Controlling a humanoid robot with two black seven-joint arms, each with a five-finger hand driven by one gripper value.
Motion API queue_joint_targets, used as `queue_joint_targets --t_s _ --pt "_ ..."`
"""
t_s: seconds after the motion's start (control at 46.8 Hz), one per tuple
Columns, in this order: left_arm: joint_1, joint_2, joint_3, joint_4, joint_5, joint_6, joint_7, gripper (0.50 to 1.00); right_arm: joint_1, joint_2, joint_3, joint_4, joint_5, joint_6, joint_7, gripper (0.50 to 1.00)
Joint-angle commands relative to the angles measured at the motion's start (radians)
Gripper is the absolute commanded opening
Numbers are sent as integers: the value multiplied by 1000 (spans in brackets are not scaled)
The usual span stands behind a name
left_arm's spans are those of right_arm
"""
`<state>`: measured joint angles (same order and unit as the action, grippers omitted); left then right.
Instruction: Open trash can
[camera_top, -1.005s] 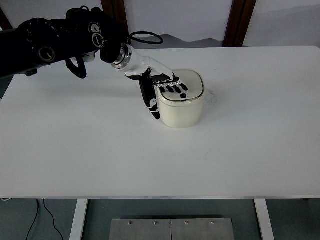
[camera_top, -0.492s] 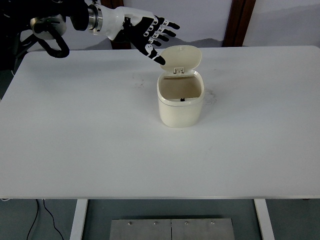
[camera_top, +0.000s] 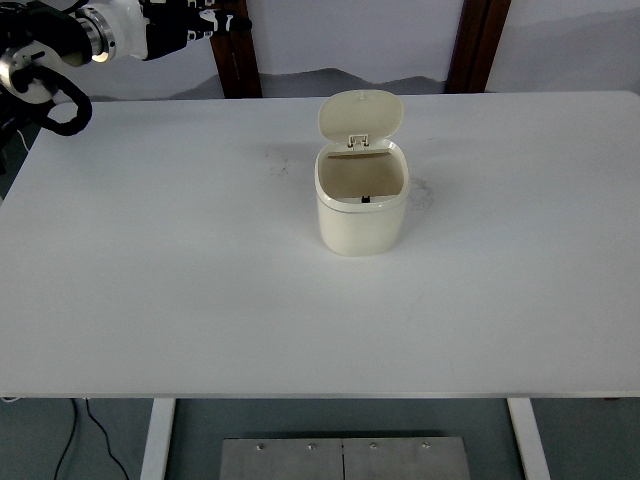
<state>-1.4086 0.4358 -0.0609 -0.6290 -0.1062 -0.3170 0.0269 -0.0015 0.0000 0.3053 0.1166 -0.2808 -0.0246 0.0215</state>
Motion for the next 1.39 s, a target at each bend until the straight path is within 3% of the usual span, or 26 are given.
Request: queue_joint_targets --t_s 0.0,0.086,0.428,0.812,0.919,1.09,1.368 --pt "57 27 -92 5 0 36 -62 1000 0 0 0 0 0 0 0 991" --pt "111 41 -151 6 11 56 -120 1000 0 0 0 0 0 0 0 991" --pt "319 69 -321 67 -1 58 -137 1000 0 0 0 0 0 0 0 991" --pt "594 54 -583 80 -53 52 -346 1000 0 0 0 0 0 0 0 991" --pt "619 52 -588 80 -108 39 -347 1000 0 0 0 0 0 0 0 991" --pt "640 47 -588 80 -158 -46 -347 1000 0 0 0 0 0 0 0 991" --pt "662 44 -594 109 -173 -54 -349 1000 0 0 0 0 0 0 0 991"
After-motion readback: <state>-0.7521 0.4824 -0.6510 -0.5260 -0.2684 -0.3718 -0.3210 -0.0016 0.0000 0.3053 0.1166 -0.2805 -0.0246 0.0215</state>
